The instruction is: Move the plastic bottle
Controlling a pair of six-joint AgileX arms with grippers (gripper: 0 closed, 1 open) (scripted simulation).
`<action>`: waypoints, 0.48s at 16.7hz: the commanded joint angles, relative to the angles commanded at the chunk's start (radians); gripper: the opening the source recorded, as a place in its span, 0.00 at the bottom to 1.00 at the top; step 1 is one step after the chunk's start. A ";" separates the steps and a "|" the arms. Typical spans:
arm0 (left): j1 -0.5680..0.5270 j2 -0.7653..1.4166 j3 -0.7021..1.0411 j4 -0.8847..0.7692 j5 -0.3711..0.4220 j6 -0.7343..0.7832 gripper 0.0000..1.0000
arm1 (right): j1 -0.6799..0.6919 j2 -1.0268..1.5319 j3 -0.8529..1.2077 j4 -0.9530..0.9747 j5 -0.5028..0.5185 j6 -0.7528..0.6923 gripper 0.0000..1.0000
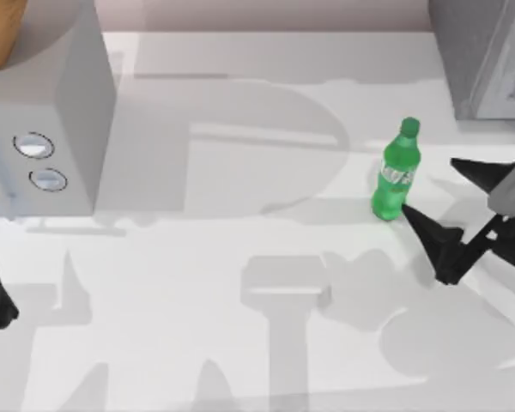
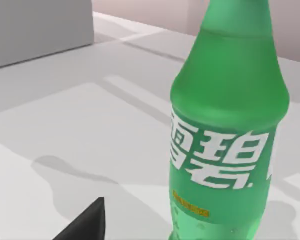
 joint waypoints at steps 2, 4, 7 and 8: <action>0.000 0.000 0.000 0.000 0.000 0.000 1.00 | 0.051 0.030 0.082 -0.047 0.051 0.008 1.00; 0.000 0.000 0.000 0.000 0.000 0.000 1.00 | 0.101 0.059 0.161 -0.093 0.102 0.015 1.00; 0.000 0.000 0.000 0.000 0.000 0.000 1.00 | 0.148 0.082 0.228 -0.136 0.148 0.020 1.00; 0.000 0.000 0.000 0.000 0.000 0.000 1.00 | 0.149 0.083 0.230 -0.137 0.150 0.020 1.00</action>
